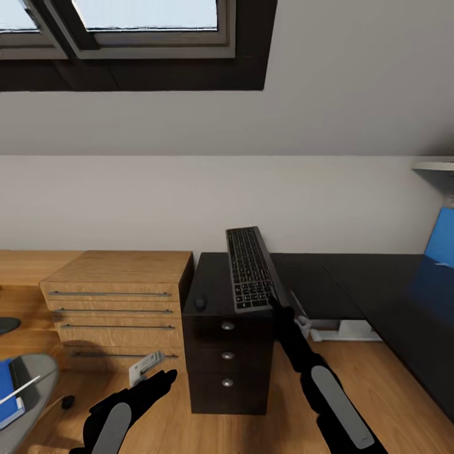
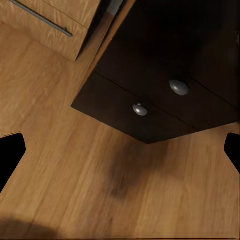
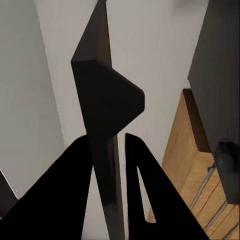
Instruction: In the bedroom, organize the workspace by keeping the computer under the desk, ensuring the monitor is on the desk, placing the keyboard on the desk next to the monitor, placing the mouse on the desk next to the keyboard, moving the folder from the swivel chair onto the desk next to the mouse, stacking the notebook on top of the folder with the pen on top of the notebook, and positioning the swivel chair next to the desk.
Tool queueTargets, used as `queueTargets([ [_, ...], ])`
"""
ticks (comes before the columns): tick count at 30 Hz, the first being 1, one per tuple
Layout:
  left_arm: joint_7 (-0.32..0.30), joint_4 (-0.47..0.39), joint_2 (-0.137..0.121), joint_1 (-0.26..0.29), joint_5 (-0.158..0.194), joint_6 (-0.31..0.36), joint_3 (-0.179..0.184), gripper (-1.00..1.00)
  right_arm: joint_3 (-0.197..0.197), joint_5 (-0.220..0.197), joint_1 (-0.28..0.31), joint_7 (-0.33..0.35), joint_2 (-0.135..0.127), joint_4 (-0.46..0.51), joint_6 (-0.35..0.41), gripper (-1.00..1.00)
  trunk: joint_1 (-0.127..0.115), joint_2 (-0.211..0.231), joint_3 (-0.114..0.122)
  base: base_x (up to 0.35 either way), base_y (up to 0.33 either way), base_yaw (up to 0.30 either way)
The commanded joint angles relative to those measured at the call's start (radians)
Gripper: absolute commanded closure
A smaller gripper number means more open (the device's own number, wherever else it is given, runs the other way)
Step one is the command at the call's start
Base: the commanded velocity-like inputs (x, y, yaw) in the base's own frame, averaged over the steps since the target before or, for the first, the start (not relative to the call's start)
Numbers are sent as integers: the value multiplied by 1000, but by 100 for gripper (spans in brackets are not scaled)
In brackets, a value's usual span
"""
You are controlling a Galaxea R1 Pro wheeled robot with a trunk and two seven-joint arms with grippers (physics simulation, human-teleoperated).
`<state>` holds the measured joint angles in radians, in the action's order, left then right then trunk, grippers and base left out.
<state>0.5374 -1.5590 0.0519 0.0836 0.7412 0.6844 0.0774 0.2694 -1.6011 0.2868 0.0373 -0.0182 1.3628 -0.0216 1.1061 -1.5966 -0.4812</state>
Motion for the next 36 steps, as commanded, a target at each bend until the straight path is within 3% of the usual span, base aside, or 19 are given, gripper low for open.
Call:
queueTargets([
  [1, 10, -1, 0, 1, 11, 1, 1, -100, 2, -12, -2, -9, -3, 7, -2, 100, -4, 7, 2, -231, -145, 0],
  [7, 10, 3, 2, 1, 13, 2, 8, -100, 1, -13, -10, -39, -6, 43, -3, 100, -27, 49, 21, -263, -190, 0],
  [10, 10, 15, 0, 1, 13, 5, 58, -100, -1, -14, -21, -43, -16, 63, -3, 100, -39, 70, 30, -278, -212, 0],
  [13, 8, 50, 0, 1, 15, 8, 65, -100, -1, -14, -22, -43, -18, 64, -2, 100, -50, 91, 40, -279, -213, 0],
  [14, 7, 72, -1, 1, 16, 8, 66, -100, -2, -14, -22, -43, -18, 64, -2, 100, -54, 98, 43, -279, -213, 0],
  [15, 2, 187, -4, 1, 18, 3, 66, -100, -12, -14, -23, -46, -20, 65, 2, 100, -58, 105, 46, -279, -213, 0],
  [21, 3, 315, -18, 1, 11, -2, 66, -100, -14, -17, -23, -54, -41, 76, 3, 100, -81, 147, 65, -296, -168, 0],
  [26, -10, 438, -68, 1, 10, -12, 66, -100, -15, -18, -23, -91, -58, 77, 5, 100, -100, 182, 80, -334, -39, 0],
  [30, -96, 549, -95, 1, 3, -134, 68, -100, -17, -19, -23, -104, -66, 77, 6, 100, -116, 210, 93, -341, -9, 0],
  [32, -136, 584, -100, 1, -20, -193, 69, -100, -17, -21, -23, -106, -67, 76, 6, 100, -123, 224, 99, -343, -3, 0],
  [33, -188, 640, -100, 1, -135, -309, 72, -100, -15, -53, -23, -108, -69, 77, 6, 100, -127, 231, 102, -343, -1, 0],
  [36, -199, 663, -97, 1, -187, -374, 73, -100, -14, -89, -23, -108, -69, 75, 6, 100, -139, 252, 112, -343, 0, 0],
])
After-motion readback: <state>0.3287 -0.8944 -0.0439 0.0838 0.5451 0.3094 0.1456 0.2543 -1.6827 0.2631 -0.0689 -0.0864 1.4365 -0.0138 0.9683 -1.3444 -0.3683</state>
